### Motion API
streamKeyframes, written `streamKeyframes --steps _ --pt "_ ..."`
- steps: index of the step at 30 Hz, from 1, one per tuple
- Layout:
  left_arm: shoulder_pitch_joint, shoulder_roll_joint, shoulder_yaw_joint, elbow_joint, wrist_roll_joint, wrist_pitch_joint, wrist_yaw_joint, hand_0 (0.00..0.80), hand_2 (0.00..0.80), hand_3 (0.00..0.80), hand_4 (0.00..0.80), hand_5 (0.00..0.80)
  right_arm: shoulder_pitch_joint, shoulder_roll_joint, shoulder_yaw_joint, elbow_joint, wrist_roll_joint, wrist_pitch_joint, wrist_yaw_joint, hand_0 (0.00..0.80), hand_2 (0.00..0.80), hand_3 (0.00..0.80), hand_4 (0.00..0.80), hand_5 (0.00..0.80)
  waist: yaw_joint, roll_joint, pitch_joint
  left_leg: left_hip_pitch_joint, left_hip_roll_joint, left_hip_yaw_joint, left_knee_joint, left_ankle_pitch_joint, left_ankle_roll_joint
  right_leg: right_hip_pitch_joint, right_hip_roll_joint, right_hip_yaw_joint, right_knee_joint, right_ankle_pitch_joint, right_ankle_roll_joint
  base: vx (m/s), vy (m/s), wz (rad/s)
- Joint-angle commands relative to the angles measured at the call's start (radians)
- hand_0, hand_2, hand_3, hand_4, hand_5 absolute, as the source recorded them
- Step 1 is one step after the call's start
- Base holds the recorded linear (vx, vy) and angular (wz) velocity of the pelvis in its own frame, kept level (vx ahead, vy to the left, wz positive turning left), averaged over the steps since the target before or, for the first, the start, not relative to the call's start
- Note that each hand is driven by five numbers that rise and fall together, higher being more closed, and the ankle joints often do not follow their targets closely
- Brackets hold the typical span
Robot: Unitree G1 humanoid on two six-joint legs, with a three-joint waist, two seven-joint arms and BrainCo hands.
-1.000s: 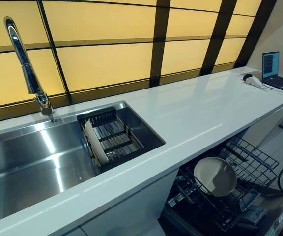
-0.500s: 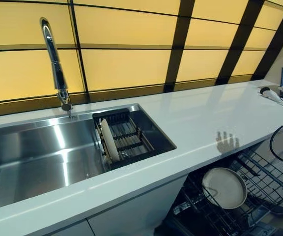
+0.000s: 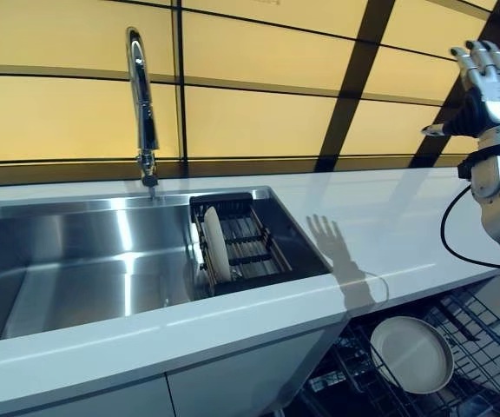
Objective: Take plates into dishwasher
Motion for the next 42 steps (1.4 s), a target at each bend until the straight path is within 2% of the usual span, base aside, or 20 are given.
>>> streamKeyframes --steps 1,6,14,27,42 --pt "-0.06 0.001 -0.016 0.059 -0.005 -0.002 0.019 0.0 0.0 0.0 0.0 0.0 -0.147 -0.054 0.1 -0.018 -0.152 -0.156 -0.003 0.0 0.0 0.0 0.0 0.0 0.043 -0.011 -0.001 -0.022 -0.048 -0.049 -0.002 -0.005 0.054 0.073 -0.015 -0.054 0.004 -0.05 0.049 0.037 -0.009 0.22" --pt "-0.044 0.014 -0.011 0.058 -0.004 -0.019 0.01 0.0 0.0 0.0 0.0 0.0 -0.179 -0.071 0.178 -0.004 -0.174 -0.282 0.002 0.0 0.0 0.0 0.0 0.0 0.065 -0.024 0.004 -0.037 -0.051 -0.069 -0.002 0.0 0.053 0.078 -0.015 -0.08 0.006 -0.052 0.048 0.035 -0.012 0.11" --pt "-0.028 0.019 -0.021 0.041 -0.002 -0.051 -0.012 0.0 0.0 0.0 0.0 0.0 -0.187 -0.062 0.224 0.029 -0.184 -0.371 0.014 0.0 0.0 0.0 0.0 0.0 0.088 -0.037 0.014 -0.058 -0.056 -0.093 -0.002 0.009 0.052 0.078 -0.011 -0.104 0.006 -0.052 0.047 0.046 -0.008 0.16" --pt "-0.02 0.053 -0.028 0.036 -0.002 -0.094 -0.013 0.0 0.0 0.0 0.0 0.0 -0.199 -0.045 0.275 0.042 -0.233 -0.349 0.021 0.0 0.0 0.0 0.0 0.0 0.128 -0.048 0.092 -0.143 -0.06 -0.142 -0.002 0.043 0.048 0.034 0.001 -0.131 0.004 -0.039 0.043 -0.02 -0.044 0.12" --pt "-0.034 0.046 -0.047 0.026 -0.012 -0.108 -0.007 0.0 0.0 0.0 0.0 0.0 -0.165 0.009 0.265 0.008 -0.241 -0.376 0.019 0.0 0.0 0.0 0.0 0.0 0.136 -0.038 0.128 -0.161 -0.062 -0.157 -0.002 0.044 0.05 0.017 -0.003 -0.141 0.012 -0.043 0.04 0.0 -0.001 0.01"
